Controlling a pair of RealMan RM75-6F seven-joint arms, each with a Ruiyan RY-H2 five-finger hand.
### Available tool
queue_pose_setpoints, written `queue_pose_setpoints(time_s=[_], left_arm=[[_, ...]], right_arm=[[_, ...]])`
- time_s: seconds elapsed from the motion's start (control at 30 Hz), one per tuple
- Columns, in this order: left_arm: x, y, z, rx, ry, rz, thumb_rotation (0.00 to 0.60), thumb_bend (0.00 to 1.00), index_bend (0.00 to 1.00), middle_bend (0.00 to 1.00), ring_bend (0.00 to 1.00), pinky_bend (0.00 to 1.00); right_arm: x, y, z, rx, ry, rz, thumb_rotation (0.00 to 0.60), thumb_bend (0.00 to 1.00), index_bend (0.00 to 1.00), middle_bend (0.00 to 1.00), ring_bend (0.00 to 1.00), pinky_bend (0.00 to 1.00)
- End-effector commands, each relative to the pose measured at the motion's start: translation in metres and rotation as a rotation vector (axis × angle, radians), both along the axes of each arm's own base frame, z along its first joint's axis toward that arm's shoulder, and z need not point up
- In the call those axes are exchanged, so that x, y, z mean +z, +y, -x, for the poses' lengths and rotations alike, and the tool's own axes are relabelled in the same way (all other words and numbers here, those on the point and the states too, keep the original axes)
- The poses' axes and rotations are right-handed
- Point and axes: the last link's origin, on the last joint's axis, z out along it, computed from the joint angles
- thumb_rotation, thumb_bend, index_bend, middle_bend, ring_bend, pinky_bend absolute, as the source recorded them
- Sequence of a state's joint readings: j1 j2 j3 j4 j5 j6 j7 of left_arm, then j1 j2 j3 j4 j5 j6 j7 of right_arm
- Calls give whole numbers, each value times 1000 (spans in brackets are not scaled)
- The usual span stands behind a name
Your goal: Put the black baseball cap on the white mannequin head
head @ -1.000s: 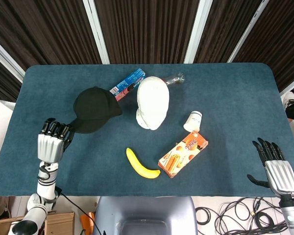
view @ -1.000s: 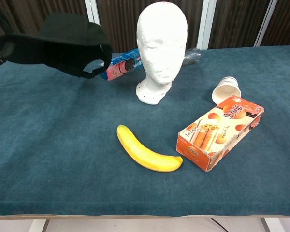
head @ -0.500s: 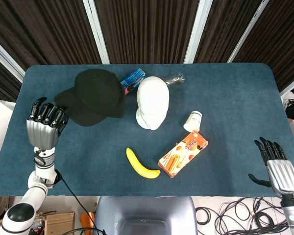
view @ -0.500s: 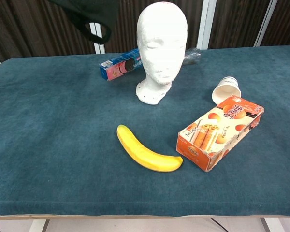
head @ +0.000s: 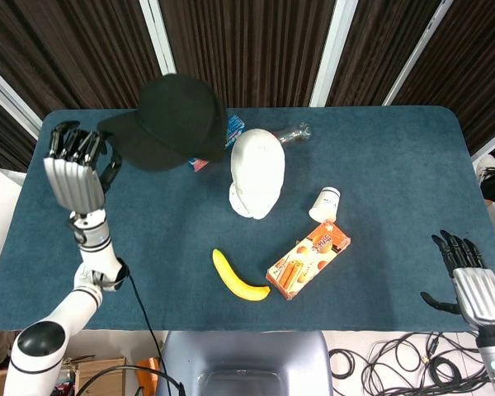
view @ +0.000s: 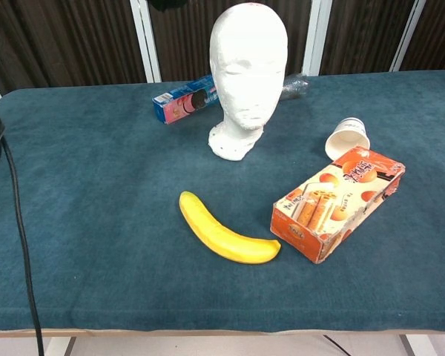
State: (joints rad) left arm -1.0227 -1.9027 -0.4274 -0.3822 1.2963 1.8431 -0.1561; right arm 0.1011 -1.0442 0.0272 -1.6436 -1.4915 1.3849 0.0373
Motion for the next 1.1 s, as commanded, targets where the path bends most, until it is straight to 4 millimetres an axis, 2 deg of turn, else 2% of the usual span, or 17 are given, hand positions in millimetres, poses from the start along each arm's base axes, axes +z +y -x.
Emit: queue_pose_setpoints(time_s=[0.03,0.3,0.43,0.5,0.53,0.6,0.83,1.1], left_arm=[[1,15,-19,21,-47,26,600,748,685,785,626,422],[-19,31,-75,-14,-77,99,600,756,686,788,631,408],[-22,32,-84,-18,-69,104,600,755,686,789,631,405],[-31,33,-96,-21,-45,124,600,755,686,789,631,403],[-43,35,-109,-12,6,152,600,755,686,790,631,402],[-52,38,-119,15,32,168,600,755,686,790,631,397],[-71,40,-133,42,66,215,600,755,686,793,633,360],[-76,42,-148,57,81,225,600,758,686,800,636,360]], right_arm=[[1,-2,2,-7,-4,-3,600,93,0,0,0,0],[4,-4,5,-19,-23,-20,600,93,0,0,0,0],[5,-5,6,-22,-30,-21,600,93,0,0,0,0],[7,-6,8,-27,-40,-22,600,93,0,0,0,0],[9,-7,8,-29,-53,-24,600,93,0,0,0,0],[9,-8,9,-26,-58,-40,600,93,0,0,0,0],[10,-10,10,-21,-72,-60,600,93,0,0,0,0],[16,-8,13,-22,-95,-58,600,93,0,0,0,0]])
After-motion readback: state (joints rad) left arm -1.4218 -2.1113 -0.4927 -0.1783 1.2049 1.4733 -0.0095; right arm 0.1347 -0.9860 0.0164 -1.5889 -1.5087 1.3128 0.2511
